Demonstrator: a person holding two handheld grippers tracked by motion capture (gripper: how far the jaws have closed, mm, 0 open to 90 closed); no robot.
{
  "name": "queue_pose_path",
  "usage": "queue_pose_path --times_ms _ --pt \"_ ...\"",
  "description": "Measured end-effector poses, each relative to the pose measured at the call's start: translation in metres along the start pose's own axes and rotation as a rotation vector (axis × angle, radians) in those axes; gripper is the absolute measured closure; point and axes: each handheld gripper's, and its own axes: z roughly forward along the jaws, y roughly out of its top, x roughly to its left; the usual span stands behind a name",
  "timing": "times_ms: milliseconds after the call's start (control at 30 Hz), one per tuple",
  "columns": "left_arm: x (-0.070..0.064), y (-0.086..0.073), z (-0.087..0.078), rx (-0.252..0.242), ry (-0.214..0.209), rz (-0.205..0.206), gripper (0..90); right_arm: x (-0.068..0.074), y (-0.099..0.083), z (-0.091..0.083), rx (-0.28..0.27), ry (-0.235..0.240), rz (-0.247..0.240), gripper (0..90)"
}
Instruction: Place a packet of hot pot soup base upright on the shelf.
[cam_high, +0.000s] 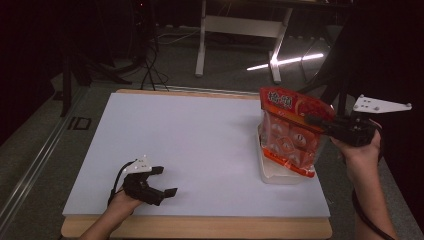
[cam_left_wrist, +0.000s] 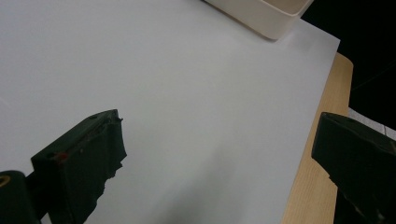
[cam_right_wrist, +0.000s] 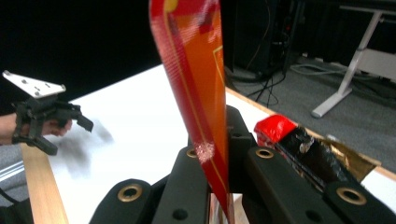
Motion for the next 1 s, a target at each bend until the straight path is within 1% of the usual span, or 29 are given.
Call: queue_pose_path --times_ms 100,133,200,300,400,467,600,733,800,867,933,1000 --pt "0.0 0.0 0.0 0.001 0.001 -0.001 2.3 -0.002 -0.005 0.004 0.01 0.003 0.009 90.0" --pt "0.001 -0.001 0.001 0.001 -0.003 0.001 2.4 -0.005 -0.01 0.009 0.023 0.002 0.019 90.0" --pt "0.002 -0.001 0.001 0.004 -0.003 -0.005 2.4 -0.007 -0.015 0.012 0.029 -0.006 0.025 90.0" --pt "0.003 -0.002 0.002 0.006 -0.004 -0.013 2.4 -0.011 -0.022 0.017 0.028 -0.003 0.046 90.0" --pt "0.004 -0.003 0.002 0.01 -0.002 -0.012 2.4 -0.015 -0.029 0.02 0.025 0.005 0.071 90.0" --pt "0.004 -0.003 0.003 0.01 -0.003 -0.015 2.4 -0.016 -0.035 0.022 0.029 0.004 0.077 90.0" --pt "0.005 -0.004 0.004 0.02 -0.005 -0.017 2.4 -0.02 -0.045 0.024 0.027 -0.004 0.106 90.0" --pt "0.005 -0.004 0.005 0.023 -0.009 -0.021 2.4 -0.024 -0.057 0.028 0.039 -0.002 0.129 90.0" --pt "0.006 -0.004 0.006 0.026 -0.01 -0.023 2.4 -0.027 -0.064 0.028 0.033 -0.005 0.146 90.0" --pt "0.006 -0.005 0.006 0.029 -0.01 -0.022 2.4 -0.028 -0.066 0.027 0.029 -0.01 0.15 90.0" --pt "0.006 -0.005 0.006 0.03 -0.011 -0.022 2.4 -0.029 -0.072 0.025 0.032 -0.031 0.149 90.0" --pt "0.006 -0.005 0.006 0.027 -0.013 -0.025 2.4 -0.03 -0.077 0.023 0.029 -0.035 0.156 90.0"
